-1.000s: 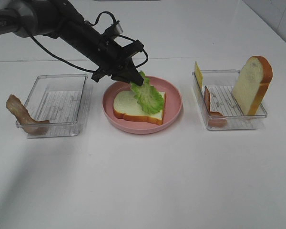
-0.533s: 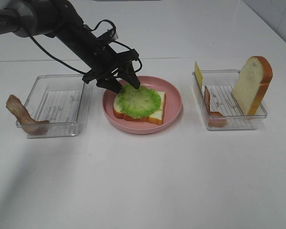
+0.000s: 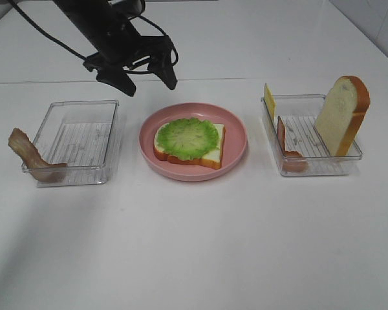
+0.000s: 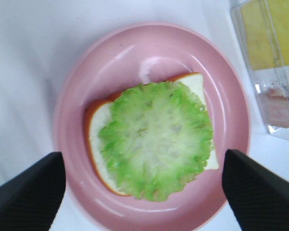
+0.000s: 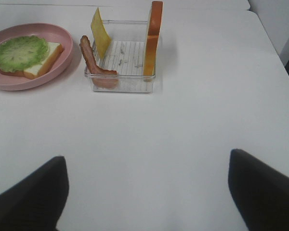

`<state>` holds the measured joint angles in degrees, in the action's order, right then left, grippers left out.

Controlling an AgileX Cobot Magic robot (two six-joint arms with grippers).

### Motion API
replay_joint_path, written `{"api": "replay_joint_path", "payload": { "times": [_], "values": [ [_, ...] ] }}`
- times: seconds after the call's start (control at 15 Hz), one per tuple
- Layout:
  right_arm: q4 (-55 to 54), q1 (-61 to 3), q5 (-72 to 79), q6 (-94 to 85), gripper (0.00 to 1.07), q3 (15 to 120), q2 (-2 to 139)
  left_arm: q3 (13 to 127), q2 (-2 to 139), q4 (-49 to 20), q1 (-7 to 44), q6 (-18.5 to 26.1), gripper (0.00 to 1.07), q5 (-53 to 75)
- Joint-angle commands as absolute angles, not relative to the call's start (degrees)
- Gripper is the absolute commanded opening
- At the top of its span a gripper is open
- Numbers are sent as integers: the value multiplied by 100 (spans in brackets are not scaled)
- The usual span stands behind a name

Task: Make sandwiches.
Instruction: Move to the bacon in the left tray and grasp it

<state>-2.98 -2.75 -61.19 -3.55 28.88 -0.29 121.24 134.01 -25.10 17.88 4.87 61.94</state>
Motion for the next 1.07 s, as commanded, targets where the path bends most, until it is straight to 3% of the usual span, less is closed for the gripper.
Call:
{"api": "replay_joint_path", "payload": {
  "times": [0.07,0.2,0.4,0.73,1.07],
  "values": [
    [-286,-235,-6068,-430,85,2882,-120,12152,13069,-1558,1799,-155,83,6675],
    [-286,-235,-6068,-430,85,2882,-120,12152,12897,-676,1799,-653,78,7133],
    [-286,-235,-6068,-430,85,2882,-120,12152,12783,-40,1799,-665,75,7380],
    [-286,-235,-6068,-430,85,2882,-120,11797,12319,69,1799,-710,74,7380],
    [-286,-235,-6068,-430,85,2882,-120,10204,11207,504,1799,-825,74,7374]
  ]
}}
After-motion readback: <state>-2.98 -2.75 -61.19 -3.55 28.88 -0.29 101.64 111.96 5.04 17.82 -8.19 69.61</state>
